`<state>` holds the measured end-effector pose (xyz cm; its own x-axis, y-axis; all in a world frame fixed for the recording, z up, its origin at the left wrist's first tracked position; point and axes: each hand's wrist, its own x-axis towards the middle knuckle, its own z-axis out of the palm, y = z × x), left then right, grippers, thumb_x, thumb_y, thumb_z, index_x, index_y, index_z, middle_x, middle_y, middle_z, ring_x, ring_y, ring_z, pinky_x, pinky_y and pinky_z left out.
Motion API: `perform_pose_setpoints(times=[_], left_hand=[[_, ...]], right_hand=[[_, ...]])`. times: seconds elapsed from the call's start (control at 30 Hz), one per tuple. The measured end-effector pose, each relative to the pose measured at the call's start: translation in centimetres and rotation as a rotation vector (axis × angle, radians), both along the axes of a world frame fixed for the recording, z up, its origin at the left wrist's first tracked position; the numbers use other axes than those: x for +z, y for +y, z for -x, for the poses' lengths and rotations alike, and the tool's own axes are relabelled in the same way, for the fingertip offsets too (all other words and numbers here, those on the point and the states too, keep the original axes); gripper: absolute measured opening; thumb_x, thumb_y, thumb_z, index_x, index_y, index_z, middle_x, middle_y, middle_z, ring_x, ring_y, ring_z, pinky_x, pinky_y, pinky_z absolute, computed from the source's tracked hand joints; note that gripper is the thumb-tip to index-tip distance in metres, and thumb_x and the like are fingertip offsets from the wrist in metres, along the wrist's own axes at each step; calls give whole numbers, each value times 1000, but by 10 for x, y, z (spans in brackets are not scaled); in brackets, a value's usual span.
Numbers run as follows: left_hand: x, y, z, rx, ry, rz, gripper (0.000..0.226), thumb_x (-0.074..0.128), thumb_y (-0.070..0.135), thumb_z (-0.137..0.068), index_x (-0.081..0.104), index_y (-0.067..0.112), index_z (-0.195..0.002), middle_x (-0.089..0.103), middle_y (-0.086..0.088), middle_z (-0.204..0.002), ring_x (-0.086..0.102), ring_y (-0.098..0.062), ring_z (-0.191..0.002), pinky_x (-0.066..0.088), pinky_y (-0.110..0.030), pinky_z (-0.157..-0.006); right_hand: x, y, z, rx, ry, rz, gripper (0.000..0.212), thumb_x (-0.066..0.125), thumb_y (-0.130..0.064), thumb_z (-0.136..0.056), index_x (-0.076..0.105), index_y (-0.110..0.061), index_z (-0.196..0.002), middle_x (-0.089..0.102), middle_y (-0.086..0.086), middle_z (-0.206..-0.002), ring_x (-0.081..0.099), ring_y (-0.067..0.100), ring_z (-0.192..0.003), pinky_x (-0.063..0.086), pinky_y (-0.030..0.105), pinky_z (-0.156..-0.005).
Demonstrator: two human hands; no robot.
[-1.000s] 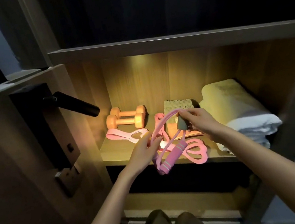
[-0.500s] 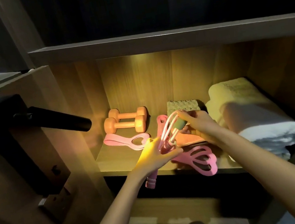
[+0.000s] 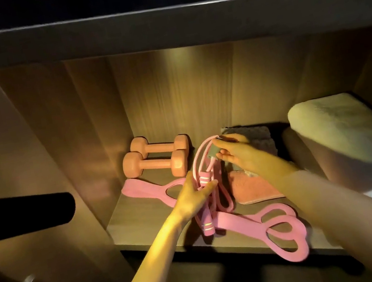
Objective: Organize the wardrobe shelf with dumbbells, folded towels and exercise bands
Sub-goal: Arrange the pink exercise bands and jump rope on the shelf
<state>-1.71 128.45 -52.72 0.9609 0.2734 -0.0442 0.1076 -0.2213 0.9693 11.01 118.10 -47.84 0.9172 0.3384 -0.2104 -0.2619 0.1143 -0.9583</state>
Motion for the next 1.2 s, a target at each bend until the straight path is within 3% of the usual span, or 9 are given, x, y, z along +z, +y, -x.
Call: perform_pose_setpoints(times=[0.17,0.33,0.47,0.63,0.77,0.87,0.97,1.07,1.2], left_hand=[[-17,22,-16,-67,-42,-38,84,65,2,-85,15,29,-147,54,3,-122,57,-11,-107,52,-17,-83],[-31,29,-25,-63,-55,-83,85,68,14,-86,14,31,-150,53,0,-132,54,-16,-119,45,-41,-103],[-40,22,-29,21,-116,-234,82,66,30,-88,12,35,-150,61,-1,-115,60,-16,-106,51,-44,-94],[-55,8,-17,132,-202,-263,76,55,43,-92,3,49,-147,49,0,-126,51,-13,-112,45,-30,-96],[-64,-2,-6,162,-229,-273,52,47,36,-98,27,34,-146,49,5,-128,51,-8,-113,43,-20,-94],[-60,-4,-8,183,-171,-210,56,42,31,-100,14,37,-149,60,4,-96,59,4,-80,45,-13,-68],[-56,-2,-10,196,-102,-227,65,35,29,-102,-8,34,-150,51,2,-71,51,4,-48,36,-10,-44],[-50,1,-12,193,-63,-203,61,33,28,-103,-4,35,-151,51,0,-62,47,-1,-36,34,-11,-39],[-40,7,-15,212,-17,-100,53,35,24,-104,13,26,-152,61,-8,-64,61,-17,-52,52,-27,-52]], right_hand=[[-19,24,-21,10,-35,87,14,64,0,-88,58,-8,-79,50,6,-67,52,7,-53,54,16,-52],[-38,40,-38,-3,-51,173,28,66,1,-86,59,5,-113,53,5,-70,52,11,-62,55,18,-56],[-49,53,-44,2,-72,251,33,66,0,-87,57,8,-117,57,6,-77,56,12,-66,53,31,-80],[-64,61,-42,7,-145,399,33,60,-1,-91,54,6,-123,62,24,-116,64,34,-98,57,23,-66],[-74,61,-42,55,-165,461,36,57,5,-90,54,4,-126,59,23,-125,59,34,-114,50,41,-95],[-72,55,-37,127,-232,526,48,59,1,-90,46,-3,-136,51,14,-138,50,26,-125,45,34,-101],[-71,40,-24,158,-418,611,48,61,-3,-90,45,-4,-135,51,15,-137,52,27,-122,44,34,-101],[-77,18,-5,185,-534,707,43,53,0,-93,40,-6,-133,57,14,-126,58,27,-113,49,36,-96],[-88,-2,17,452,-815,1003,39,52,-6,-94,45,-12,-132,59,9,-128,58,22,-114,49,38,-97]])
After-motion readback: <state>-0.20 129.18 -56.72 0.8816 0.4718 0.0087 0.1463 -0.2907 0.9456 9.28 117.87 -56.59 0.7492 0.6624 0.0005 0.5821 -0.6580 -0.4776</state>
